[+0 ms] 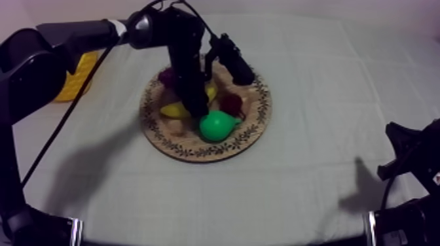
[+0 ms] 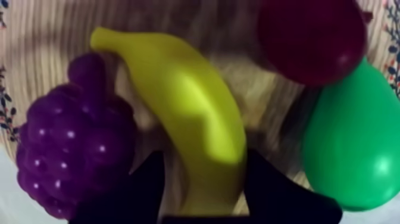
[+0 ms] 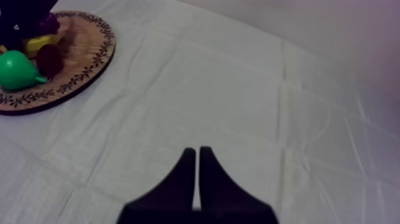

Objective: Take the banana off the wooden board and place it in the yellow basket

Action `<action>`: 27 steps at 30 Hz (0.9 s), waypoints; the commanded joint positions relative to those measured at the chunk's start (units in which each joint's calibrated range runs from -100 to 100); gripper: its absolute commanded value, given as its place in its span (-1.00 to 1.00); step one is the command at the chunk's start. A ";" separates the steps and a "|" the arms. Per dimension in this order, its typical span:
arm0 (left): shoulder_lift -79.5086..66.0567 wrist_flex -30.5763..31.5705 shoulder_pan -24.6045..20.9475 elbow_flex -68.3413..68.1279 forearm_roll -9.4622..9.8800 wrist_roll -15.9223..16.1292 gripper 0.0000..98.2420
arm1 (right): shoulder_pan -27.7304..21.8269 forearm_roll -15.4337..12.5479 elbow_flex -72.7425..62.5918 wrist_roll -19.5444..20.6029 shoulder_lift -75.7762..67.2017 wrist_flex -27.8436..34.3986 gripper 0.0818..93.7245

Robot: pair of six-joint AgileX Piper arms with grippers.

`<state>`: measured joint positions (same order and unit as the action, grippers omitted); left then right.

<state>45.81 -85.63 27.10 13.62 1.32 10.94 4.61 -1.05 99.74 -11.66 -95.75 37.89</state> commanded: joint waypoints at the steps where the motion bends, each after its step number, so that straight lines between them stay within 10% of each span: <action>1: 0.24 -0.10 0.04 0.24 -0.27 0.25 -0.11 | -0.02 0.00 0.04 -0.03 -0.01 0.02 -0.99; 9: -1.18 0.99 0.10 -0.66 -0.64 0.10 -0.43 | -0.02 0.00 0.04 0.00 -0.01 0.02 -0.99; 27: -27.65 0.94 1.65 -3.81 2.71 -1.56 -0.43 | -0.02 0.00 0.04 0.01 -0.01 0.02 -0.99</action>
<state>22.51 -84.43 28.70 9.90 3.75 9.65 4.61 -1.05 99.74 -11.66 -95.75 37.97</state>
